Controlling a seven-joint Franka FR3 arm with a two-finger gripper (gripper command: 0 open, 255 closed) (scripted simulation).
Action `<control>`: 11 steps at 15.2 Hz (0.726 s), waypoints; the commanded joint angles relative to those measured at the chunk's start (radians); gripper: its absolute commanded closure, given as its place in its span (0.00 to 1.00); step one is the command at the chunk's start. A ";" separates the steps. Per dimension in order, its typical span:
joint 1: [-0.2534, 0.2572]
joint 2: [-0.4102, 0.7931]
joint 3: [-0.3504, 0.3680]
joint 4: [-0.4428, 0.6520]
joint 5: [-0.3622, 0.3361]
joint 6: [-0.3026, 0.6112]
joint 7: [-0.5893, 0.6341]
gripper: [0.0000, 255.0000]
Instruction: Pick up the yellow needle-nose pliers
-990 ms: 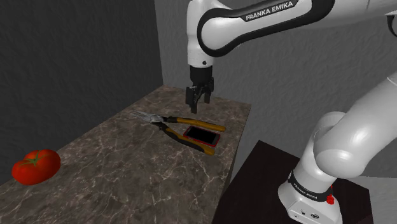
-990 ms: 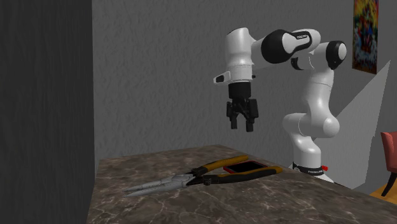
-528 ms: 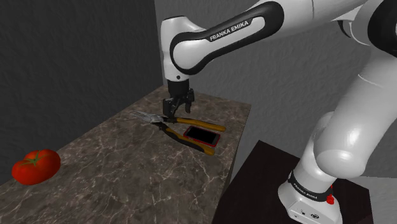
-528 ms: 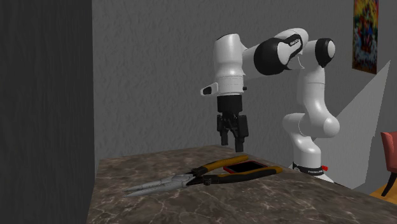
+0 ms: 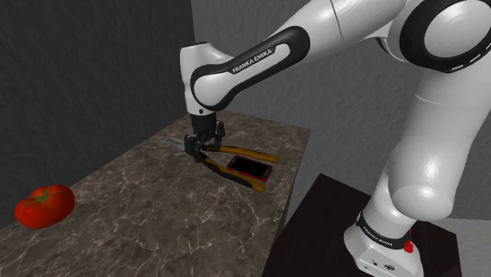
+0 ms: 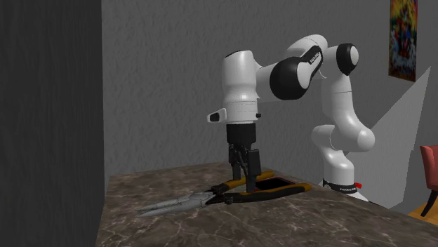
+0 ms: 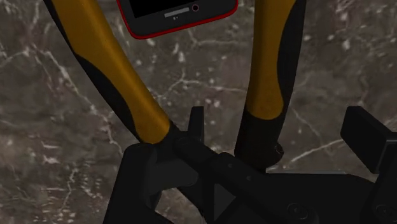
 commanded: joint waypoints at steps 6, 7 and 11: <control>0.004 0.032 0.000 -0.028 -0.010 0.060 0.009 1.00; 0.005 0.032 0.001 -0.029 -0.010 0.060 0.010 1.00; 0.005 0.032 0.001 -0.028 -0.010 0.060 0.010 1.00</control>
